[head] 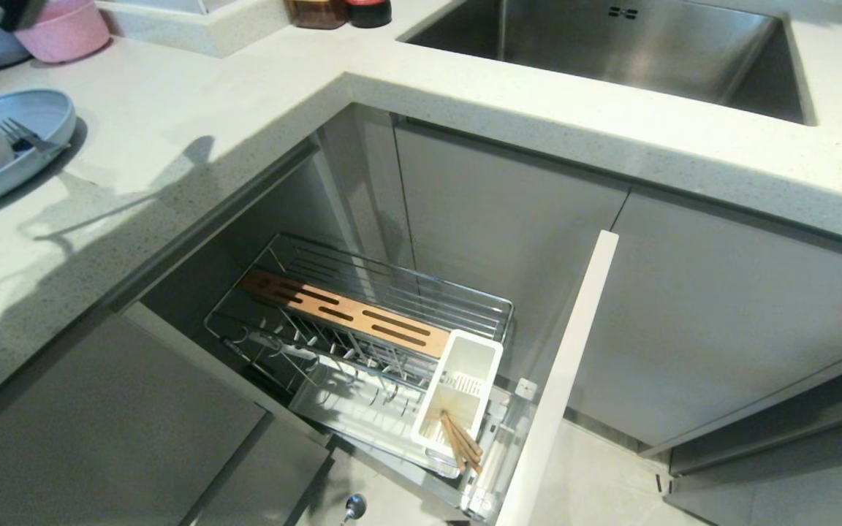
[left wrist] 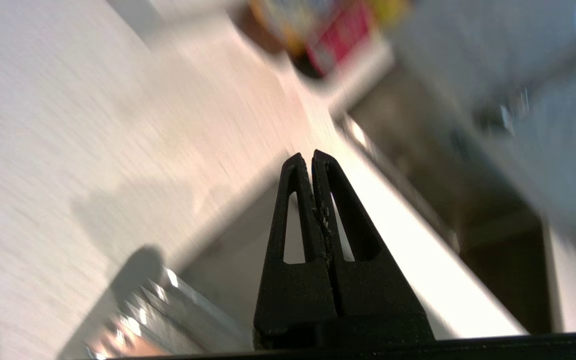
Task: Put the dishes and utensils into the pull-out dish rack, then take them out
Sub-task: Close the cupboard
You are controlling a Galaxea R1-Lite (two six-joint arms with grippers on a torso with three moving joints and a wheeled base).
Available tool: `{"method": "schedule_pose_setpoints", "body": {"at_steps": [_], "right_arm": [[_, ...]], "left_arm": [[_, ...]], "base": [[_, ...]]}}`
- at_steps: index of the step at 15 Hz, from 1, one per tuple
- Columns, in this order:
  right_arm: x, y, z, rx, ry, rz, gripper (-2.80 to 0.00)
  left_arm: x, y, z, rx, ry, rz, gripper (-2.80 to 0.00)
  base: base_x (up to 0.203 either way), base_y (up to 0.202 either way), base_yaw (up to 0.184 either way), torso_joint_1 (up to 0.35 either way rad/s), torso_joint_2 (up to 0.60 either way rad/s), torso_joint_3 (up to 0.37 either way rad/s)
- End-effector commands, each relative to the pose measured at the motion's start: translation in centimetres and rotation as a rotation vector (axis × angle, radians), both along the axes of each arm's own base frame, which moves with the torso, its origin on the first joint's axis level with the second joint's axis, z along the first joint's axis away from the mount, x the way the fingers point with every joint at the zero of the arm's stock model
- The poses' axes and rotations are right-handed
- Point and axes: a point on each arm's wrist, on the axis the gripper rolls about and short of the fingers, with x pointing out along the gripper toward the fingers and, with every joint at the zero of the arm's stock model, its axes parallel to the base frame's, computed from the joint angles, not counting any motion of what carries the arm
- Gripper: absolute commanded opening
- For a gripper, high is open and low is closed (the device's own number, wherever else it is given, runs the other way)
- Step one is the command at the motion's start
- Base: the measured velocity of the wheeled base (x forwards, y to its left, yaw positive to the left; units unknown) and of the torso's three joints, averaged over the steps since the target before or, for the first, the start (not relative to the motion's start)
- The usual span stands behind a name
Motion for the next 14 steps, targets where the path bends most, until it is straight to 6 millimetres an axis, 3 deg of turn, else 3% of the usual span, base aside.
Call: {"method": "schedule_pose_setpoints", "body": {"at_steps": [1,5,8,14], "right_arm": [[0.0,0.0,0.0,0.0,0.002,0.0,-2.8],[0.0,0.0,0.0,0.0,0.002,0.0,-2.8],[0.0,0.0,0.0,0.0,0.002,0.0,-2.8],[0.0,0.0,0.0,0.0,0.002,0.0,-2.8]], "left_arm": [[0.5,-3.4,-1.6,0.065,0.107,-0.102,-2.8],[-0.8,-10.0,-5.7,0.232,0.327,-0.31,-2.8],[-0.9,-13.7,-9.1,0.362,0.457,-0.385,-2.8],[0.2,-17.5,-15.1,0.59,0.714,-0.527,-2.8]], "base": [[0.0,0.0,0.0,0.0,0.0,0.0],[0.0,0.0,0.0,0.0,0.0,0.0],[0.0,0.0,0.0,0.0,0.0,0.0],[0.0,0.0,0.0,0.0,0.0,0.0]]}}
